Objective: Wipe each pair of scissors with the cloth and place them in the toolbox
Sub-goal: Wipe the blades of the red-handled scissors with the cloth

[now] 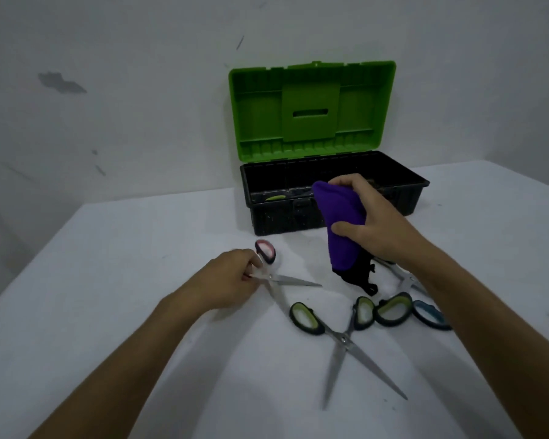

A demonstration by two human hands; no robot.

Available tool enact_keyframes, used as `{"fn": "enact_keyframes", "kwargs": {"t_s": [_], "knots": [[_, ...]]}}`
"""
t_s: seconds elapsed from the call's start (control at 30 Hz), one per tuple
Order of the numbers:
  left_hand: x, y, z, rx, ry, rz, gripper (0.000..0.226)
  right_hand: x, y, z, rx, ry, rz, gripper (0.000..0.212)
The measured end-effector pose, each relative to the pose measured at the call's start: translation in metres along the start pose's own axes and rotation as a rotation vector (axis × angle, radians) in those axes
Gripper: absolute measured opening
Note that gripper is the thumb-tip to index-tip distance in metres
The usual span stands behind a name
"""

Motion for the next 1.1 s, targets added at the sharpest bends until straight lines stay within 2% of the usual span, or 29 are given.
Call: {"fn": "enact_keyframes", "kwargs": {"t_s": [0.2,0.3,0.43,0.57,0.73,0.93,1.1], "knots": [[0.021,-0.01,0.011,0.597,0.084,0.054,0.013,0.005,-0.003,-0.014,-0.047,0.032,0.168,0.054],[0.024,-0.012,0.009,0.773,0.101,0.064,0.012,0.007,-0.005,-0.024,-0.03,0.106,0.259,0.053],[0.024,-0.017,0.008,0.928,0.18,0.066,0.014,0.01,-0.001,-0.031,0.052,0.198,0.325,0.065],[0.023,-0.022,0.009,0.99,0.286,0.042,0.014,0.01,0.002,-0.038,0.135,0.195,0.316,0.067],[0.028,-0.009,-0.004,1.058,0.326,-0.002,0.011,0.019,-0.002,-0.051,0.257,0.17,0.359,0.054],[0.036,0.006,-0.011,0.849,0.413,-0.119,0.006,0.026,-0.019,-0.073,0.487,0.146,0.491,0.047],[0.043,0.009,-0.005,0.802,0.485,-0.129,0.008,0.037,-0.035,-0.086,0.574,0.107,0.635,0.046]]}}
Point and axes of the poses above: each hand's wrist, its own x-axis away from the middle knuckle, its own z-axis out of the back of the hand, y = z × x, the point moved 6 cm from there along -x, towards the middle knuckle, and after that the axes turned 5 degrees about -y, right-handed, at the moved point
